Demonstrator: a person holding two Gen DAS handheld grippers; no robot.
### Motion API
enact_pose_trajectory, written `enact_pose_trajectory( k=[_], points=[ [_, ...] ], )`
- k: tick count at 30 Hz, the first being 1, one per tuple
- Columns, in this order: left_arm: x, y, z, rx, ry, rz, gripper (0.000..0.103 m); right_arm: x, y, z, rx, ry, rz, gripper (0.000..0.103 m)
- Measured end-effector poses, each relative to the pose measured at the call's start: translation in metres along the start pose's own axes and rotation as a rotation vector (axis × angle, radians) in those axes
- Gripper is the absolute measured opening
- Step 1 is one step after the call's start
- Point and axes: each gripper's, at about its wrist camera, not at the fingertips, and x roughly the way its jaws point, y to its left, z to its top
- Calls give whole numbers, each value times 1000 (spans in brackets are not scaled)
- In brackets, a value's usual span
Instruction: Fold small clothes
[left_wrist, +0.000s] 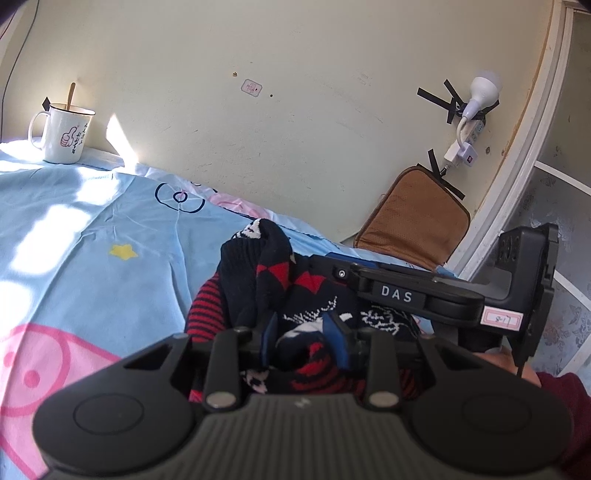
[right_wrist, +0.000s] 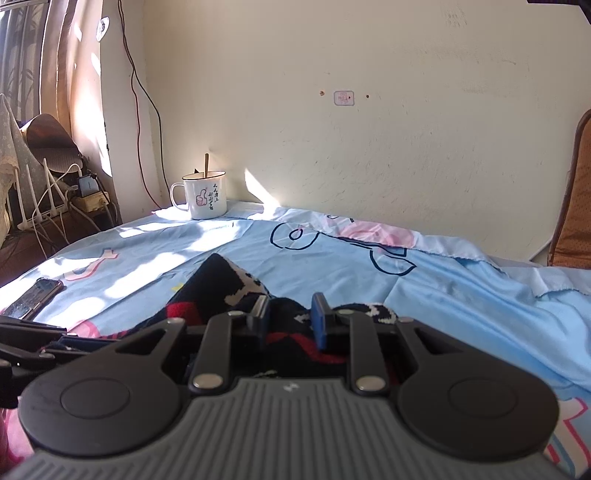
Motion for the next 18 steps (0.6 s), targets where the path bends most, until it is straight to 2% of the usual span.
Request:
enact_pose_trajectory(
  k=[15, 18],
  points=[
    [4, 6, -3, -14, -6, 9, 27, -1, 3, -2, -16, -18, -17, 29],
    [0, 6, -3, -23, -21, -11, 28, -8, 0, 2, 37, -31, 0, 30]
  ],
)
